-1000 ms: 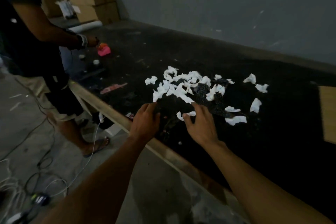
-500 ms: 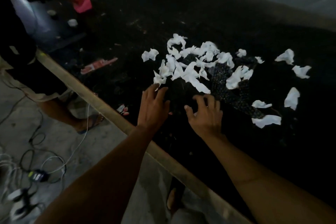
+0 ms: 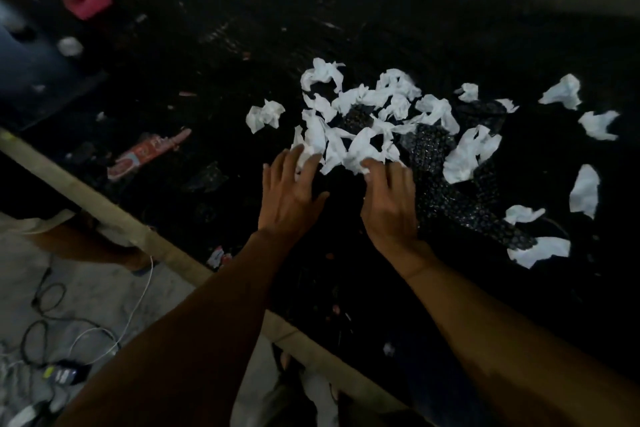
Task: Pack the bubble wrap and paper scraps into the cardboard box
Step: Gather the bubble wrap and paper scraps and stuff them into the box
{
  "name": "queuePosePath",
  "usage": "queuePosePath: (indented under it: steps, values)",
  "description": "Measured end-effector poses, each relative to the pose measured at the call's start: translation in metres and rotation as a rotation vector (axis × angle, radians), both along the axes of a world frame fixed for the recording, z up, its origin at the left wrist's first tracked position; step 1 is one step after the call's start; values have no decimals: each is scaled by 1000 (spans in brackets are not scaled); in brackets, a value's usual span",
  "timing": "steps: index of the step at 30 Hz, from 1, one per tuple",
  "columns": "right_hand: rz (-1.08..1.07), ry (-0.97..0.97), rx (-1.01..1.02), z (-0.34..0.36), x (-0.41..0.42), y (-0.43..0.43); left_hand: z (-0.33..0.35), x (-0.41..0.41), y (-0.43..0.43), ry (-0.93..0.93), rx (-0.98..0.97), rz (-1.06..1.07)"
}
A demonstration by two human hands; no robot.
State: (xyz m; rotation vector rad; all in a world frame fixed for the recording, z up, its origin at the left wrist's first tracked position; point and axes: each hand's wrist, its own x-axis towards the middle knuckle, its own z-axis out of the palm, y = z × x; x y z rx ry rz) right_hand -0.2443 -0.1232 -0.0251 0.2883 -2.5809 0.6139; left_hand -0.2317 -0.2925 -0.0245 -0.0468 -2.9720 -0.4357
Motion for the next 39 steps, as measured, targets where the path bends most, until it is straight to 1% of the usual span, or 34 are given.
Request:
queuePosePath:
  steps: [2, 5, 7, 8, 10, 12, 14, 16, 17, 19, 21, 22, 23, 25, 27, 29, 31, 33, 35, 37, 39]
  values:
    - [-21, -29, 73, 4, -22, -9, -5, -7, -10, -43, 23, -77]
    - [-21, -163, 208, -8, -46, -16, -12, -21, -25, -50, 111, -147]
    - [19, -235, 221, -21, -54, -21, -14, -33, -31, -49, 116, -227]
    - [50, -249, 198, -27, -55, -23, -15, -40, -34, -48, 111, -275]
    - [75, -219, 151, -36, -55, -23, -22, -52, -40, -24, 90, -351]
    - [41, -224, 88, -41, -55, -22, -31, -61, -43, 29, 96, -355]
    - [3, -199, 58, -43, -57, -21, -35, -68, -43, 149, 111, -346]
    - [-18, -129, 43, -44, -59, -21, -33, -74, -39, 301, 89, -418]
    - [-22, -141, 13, -44, -60, -21, -32, -77, -38, 340, 99, -453]
    - [-12, -228, -88, -40, -59, -22, -27, -79, -38, 331, 146, -480]
    - [-31, -287, -248, -32, -56, -23, -24, -81, -42, 204, 266, -425]
    - [-58, -278, -310, -27, -54, -22, -20, -79, -44, 127, 350, -351]
    - [-96, -254, -344, -20, -52, -22, -16, -77, -47, 93, 432, -288]
    - [-142, -178, -387, -4, -51, -24, -4, -77, -52, 140, 513, -211]
    - [-155, -122, -428, 8, -57, -29, 6, -83, -56, 210, 489, -157]
    - [-199, -89, -490, 14, -69, -37, 9, -93, -61, 215, 431, -71]
    - [-271, -89, -615, 20, -80, -48, 6, -107, -70, 206, 349, 2]
    - [-304, -95, -684, 25, -87, -62, 1, -119, -79, 227, 227, 25]
    - [-308, -133, -672, 23, -89, -73, -3, -128, -86, 239, 126, 32]
    - [-318, -206, -637, 11, -86, -79, -7, -130, -87, 190, 45, 64]
    - [-325, -277, -531, -4, -80, -80, -12, -129, -84, 126, 17, 97]
